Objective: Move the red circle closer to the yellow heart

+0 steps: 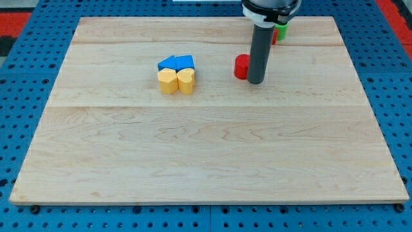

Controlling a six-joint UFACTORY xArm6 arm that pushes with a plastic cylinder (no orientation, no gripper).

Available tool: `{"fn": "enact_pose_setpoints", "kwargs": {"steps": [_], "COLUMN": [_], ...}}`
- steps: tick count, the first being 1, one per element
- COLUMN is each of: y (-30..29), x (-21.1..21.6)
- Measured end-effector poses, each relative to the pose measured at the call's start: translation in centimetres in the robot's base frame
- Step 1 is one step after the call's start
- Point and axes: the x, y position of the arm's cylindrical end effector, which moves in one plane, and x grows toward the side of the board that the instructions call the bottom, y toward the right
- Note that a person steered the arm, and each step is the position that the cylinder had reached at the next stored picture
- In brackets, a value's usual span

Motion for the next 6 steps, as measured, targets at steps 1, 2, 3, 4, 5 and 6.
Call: {"fn": "enact_pose_setpoints", "kwargs": {"steps": [1,2,3,4,5,6], "y": [1.9,2.0,0.4,-2.3,-3.7,-4.0], "x": [-2.7,-5.4,-4.7,-2.1,-0.4,0.8]}}
